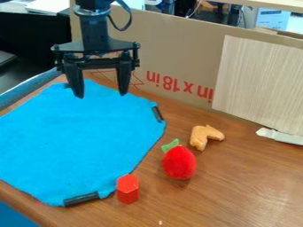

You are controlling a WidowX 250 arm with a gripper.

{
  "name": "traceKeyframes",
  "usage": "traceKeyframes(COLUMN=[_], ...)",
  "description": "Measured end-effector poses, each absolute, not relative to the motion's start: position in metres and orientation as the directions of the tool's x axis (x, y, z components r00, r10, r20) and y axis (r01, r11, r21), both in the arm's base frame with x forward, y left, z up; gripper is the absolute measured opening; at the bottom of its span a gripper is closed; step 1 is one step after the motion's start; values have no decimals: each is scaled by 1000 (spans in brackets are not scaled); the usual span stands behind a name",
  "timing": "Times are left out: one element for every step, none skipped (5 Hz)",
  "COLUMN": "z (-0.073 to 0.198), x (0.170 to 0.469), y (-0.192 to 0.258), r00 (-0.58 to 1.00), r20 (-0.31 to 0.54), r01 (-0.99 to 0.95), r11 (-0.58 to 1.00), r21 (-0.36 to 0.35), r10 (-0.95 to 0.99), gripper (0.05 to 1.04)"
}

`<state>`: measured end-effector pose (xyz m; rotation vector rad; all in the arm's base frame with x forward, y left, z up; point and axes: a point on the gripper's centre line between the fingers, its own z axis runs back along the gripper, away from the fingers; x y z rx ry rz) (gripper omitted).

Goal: Put the red ball on the bottom left of the cloth

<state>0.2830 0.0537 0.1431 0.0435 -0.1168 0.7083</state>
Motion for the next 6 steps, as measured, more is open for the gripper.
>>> traceKeyframes(z=[134, 108, 89, 74, 63, 49], x=[283, 293, 300, 310, 315, 324], y=[53, 27, 11, -8, -14, -25], r00=[750, 730, 694, 667, 659, 675], r20=[104, 154, 184, 205, 170, 121], r01=[-658, -671, -699, -713, -727, -721], r11=[753, 741, 713, 694, 679, 685], r21=[10, -22, -61, -103, -106, -103], r10=[653, 665, 696, 716, 733, 728], gripper=[1001, 1001, 1001, 1001, 1001, 1001])
